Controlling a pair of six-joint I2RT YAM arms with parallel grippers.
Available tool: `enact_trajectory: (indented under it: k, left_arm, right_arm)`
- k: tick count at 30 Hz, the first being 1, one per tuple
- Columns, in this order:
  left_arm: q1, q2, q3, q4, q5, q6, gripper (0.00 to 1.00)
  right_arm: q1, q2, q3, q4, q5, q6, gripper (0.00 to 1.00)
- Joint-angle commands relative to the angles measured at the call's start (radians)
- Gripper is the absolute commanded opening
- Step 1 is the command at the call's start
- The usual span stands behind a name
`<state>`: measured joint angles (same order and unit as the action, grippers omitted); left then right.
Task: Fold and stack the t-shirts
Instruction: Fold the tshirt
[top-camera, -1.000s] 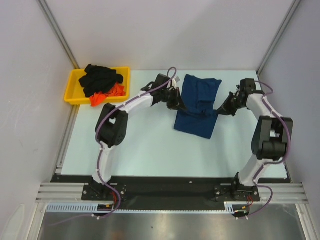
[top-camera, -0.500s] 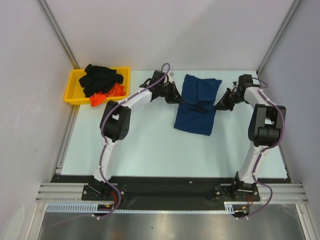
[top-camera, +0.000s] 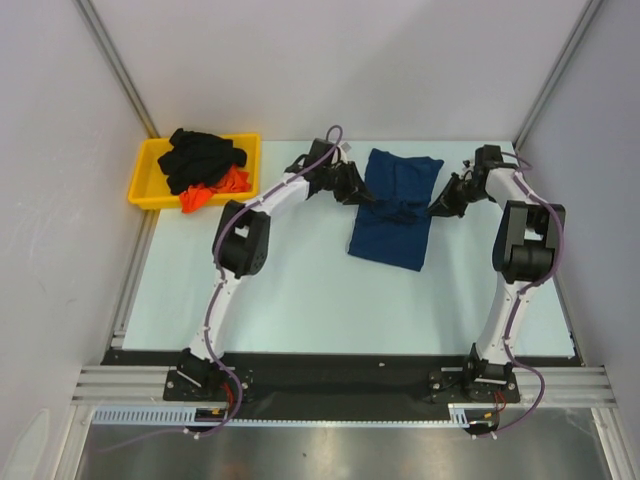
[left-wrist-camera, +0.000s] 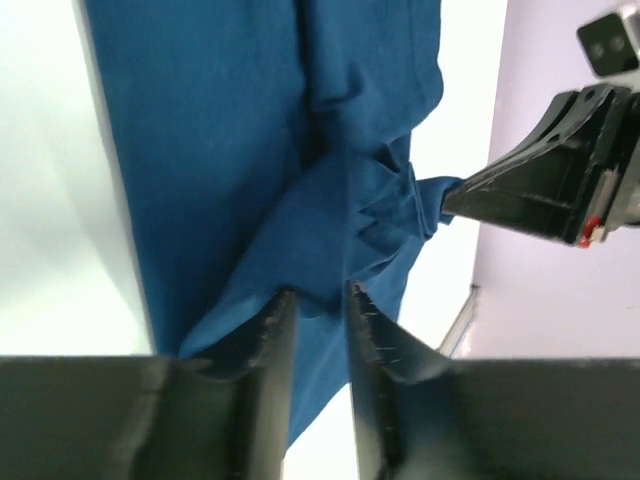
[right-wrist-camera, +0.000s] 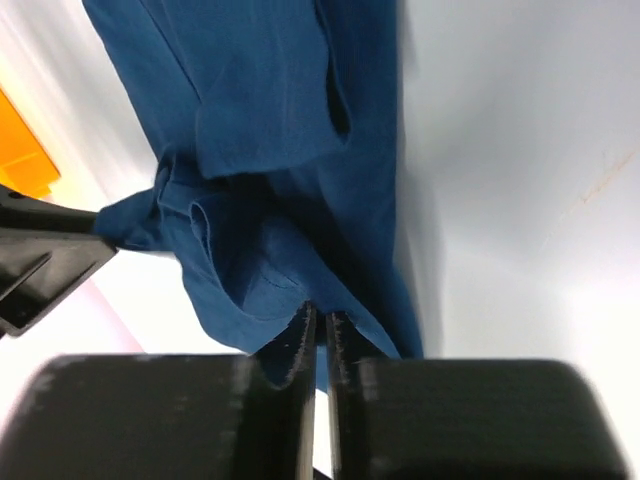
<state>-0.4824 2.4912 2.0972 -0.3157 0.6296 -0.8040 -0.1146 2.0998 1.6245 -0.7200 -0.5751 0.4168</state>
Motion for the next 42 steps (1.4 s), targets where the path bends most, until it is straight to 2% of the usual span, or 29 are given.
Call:
enact_trajectory:
  k: [1, 2, 4, 5, 7, 8, 11, 12, 15, 16, 18, 20, 21, 22, 23, 25, 29, 32, 34, 38, 42]
  left_arm:
    - [0.018, 0.014, 0.135, -0.081, -0.034, 0.069, 0.35]
    - [0.019, 0.015, 0.161, -0.110, -0.092, 0.100, 0.43]
    - [0.030, 0.012, 0.256, -0.236, -0.166, 0.193, 0.50]
    - [0.036, -0.008, 0.279, -0.271, -0.216, 0.218, 0.56]
    - [0.048, -0.058, 0.259, -0.325, -0.245, 0.279, 0.60]
    - [0.048, -0.122, 0.188, -0.329, -0.245, 0.301, 0.62]
    - [0.036, -0.234, 0.030, -0.289, -0.191, 0.354, 0.63]
    - [0.033, -0.303, -0.088, -0.231, -0.123, 0.359, 0.63]
    - [0.008, -0.382, -0.272, -0.134, -0.041, 0.368, 0.61]
    - [-0.007, -0.415, -0.311, -0.103, 0.028, 0.373, 0.60]
    - [-0.018, -0.437, -0.405, -0.016, 0.068, 0.359, 0.54]
    - [-0.033, -0.439, -0.440, 0.027, 0.128, 0.339, 0.51]
    - [-0.038, -0.431, -0.451, 0.041, 0.136, 0.333, 0.50]
    - [-0.047, -0.422, -0.454, 0.047, 0.142, 0.322, 0.46]
    - [-0.048, -0.402, -0.457, 0.061, 0.162, 0.313, 0.44]
    - [-0.048, -0.384, -0.477, 0.108, 0.168, 0.272, 0.43]
    - [-0.048, -0.315, -0.471, 0.167, 0.176, 0.252, 0.43]
    - [-0.048, -0.259, -0.433, 0.144, 0.177, 0.261, 0.42]
    - [-0.050, -0.229, -0.436, 0.138, 0.167, 0.273, 0.42]
    - [-0.047, -0.215, -0.439, 0.055, 0.113, 0.341, 0.41]
    - [-0.047, -0.233, -0.418, -0.026, 0.068, 0.408, 0.41]
  right_arm:
    - [-0.017, 0.046, 0.090, -0.016, -0.017, -0.013, 0.13]
    - [-0.022, 0.061, 0.147, -0.018, -0.012, -0.013, 0.16]
    - [-0.037, 0.124, 0.230, -0.068, 0.010, -0.015, 0.27]
    - [-0.042, 0.141, 0.280, -0.093, 0.018, -0.024, 0.29]
    - [-0.049, 0.158, 0.389, -0.186, 0.088, -0.047, 0.35]
    - [-0.046, 0.148, 0.400, -0.221, 0.116, -0.059, 0.39]
    - [-0.016, 0.045, 0.335, -0.240, 0.162, -0.105, 0.50]
    - [-0.002, 0.008, 0.246, -0.217, 0.159, -0.111, 0.52]
    - [0.055, -0.142, 0.096, -0.118, 0.130, -0.101, 0.60]
    - [0.062, -0.176, -0.001, -0.080, 0.104, -0.067, 0.60]
    - [0.064, -0.231, -0.082, 0.032, 0.016, -0.029, 0.55]
    - [0.052, -0.232, -0.188, 0.115, -0.044, 0.037, 0.39]
    - [0.047, -0.219, -0.219, 0.222, -0.139, 0.059, 0.33]
    - [0.044, -0.201, -0.235, 0.261, -0.173, 0.074, 0.16]
    - [0.043, -0.178, -0.244, 0.289, -0.190, 0.089, 0.08]
    - [0.047, -0.112, -0.238, 0.372, -0.253, 0.103, 0.00]
    - [0.050, 0.008, -0.216, 0.572, -0.360, 0.172, 0.00]
    - [0.029, 0.107, -0.181, 0.643, -0.374, 0.221, 0.00]
    - [0.001, 0.161, -0.170, 0.752, -0.404, 0.286, 0.00]
    - [-0.033, 0.187, -0.160, 0.755, -0.408, 0.310, 0.00]
    - [-0.027, 0.126, -0.132, 0.630, -0.408, 0.255, 0.00]
